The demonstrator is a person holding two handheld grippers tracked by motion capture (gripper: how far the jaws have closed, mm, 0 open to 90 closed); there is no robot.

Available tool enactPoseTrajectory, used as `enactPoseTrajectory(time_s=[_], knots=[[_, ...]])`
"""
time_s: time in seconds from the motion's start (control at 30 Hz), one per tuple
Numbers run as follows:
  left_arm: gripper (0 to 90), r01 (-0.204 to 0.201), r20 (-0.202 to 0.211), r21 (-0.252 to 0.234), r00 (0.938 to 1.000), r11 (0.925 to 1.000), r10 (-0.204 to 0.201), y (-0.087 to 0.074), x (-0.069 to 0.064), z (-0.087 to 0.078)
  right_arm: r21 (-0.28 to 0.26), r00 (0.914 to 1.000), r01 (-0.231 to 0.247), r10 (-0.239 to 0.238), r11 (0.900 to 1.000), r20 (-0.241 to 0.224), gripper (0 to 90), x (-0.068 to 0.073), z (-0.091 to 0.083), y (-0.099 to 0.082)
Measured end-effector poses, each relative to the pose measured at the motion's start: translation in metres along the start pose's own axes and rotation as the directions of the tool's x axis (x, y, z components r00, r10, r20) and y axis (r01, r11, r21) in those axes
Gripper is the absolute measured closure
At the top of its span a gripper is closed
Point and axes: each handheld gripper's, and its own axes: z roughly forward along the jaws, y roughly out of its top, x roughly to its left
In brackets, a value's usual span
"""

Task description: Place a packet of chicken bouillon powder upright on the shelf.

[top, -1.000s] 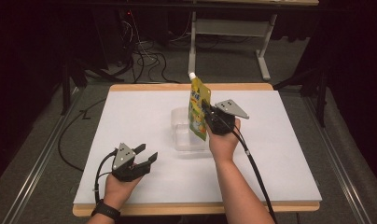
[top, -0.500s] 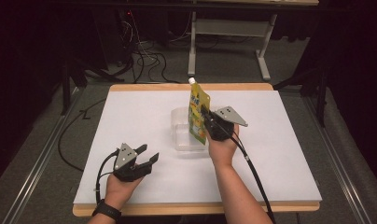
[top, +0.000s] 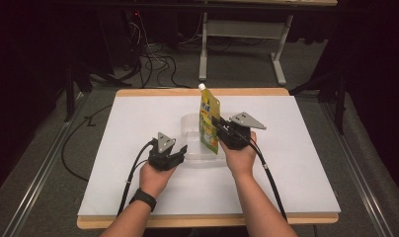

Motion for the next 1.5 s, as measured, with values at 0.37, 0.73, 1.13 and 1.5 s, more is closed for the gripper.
enactPoseTrajectory(time_s=[0.37,0.73,1.13,1.5], knots=[[73.4,-0.012,-0.014,0.004,0.9998,0.9999,0.012,0.001,-0.005,0.008,0.084,0.9988,-0.01,0.014,0.9964,-0.048,74.4,-0.006,0.0,-0.006],[75.7,-0.008,-0.018,0.005,0.9998,1.0,0.008,-0.001,-0.007,0.006,0.156,0.9993,-0.008,0.013,0.9878,-0.034,67.4,-0.003,-0.027,-0.036],[79.9,-0.004,-0.036,0.013,0.9994,0.9999,0.004,0.0,-0.011,0.005,0.279,0.9995,0.022,-0.015,0.9601,-0.026,90.0,0.009,-0.03,-0.059],[81.5,-0.01,-0.036,0.017,0.9993,0.9998,0.01,0.0,-0.008,0.006,0.329,0.9981,0.058,-0.062,0.9426,0.003,90.0,0.01,-0.011,-0.065]])
